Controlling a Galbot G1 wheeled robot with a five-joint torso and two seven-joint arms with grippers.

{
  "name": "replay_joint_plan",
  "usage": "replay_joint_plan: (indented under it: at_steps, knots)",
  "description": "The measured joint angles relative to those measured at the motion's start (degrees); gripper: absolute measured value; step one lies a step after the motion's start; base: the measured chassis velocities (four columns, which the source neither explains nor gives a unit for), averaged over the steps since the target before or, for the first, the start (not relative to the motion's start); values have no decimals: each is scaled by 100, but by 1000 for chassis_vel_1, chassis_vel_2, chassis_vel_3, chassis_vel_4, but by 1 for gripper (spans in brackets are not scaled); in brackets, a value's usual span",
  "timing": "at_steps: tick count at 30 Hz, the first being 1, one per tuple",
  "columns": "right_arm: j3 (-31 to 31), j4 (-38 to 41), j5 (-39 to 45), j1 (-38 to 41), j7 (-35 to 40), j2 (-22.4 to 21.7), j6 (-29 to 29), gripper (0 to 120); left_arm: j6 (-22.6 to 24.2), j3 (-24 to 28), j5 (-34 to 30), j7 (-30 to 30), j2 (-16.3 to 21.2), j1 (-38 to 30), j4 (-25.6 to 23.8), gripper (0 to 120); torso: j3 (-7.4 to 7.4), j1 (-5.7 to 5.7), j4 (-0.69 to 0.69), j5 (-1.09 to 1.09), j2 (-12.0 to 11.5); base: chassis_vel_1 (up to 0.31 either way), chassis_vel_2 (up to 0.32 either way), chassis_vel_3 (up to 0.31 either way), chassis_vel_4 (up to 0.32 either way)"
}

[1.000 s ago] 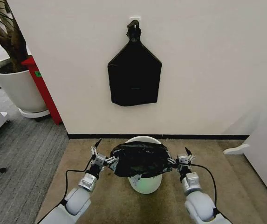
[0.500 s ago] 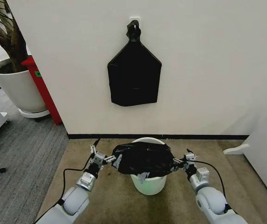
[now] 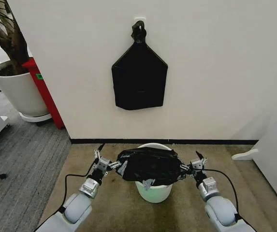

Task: Place the garbage bag over the trash bin.

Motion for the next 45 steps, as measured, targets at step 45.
replay_joint_plan:
  at_steps: [45]
  knots:
    - [465,792,1551,-125,143,-307,-2120,100,-47,-63,-43,756,99,53,-231,100,0,0,0,1,0,0,0,0,0]
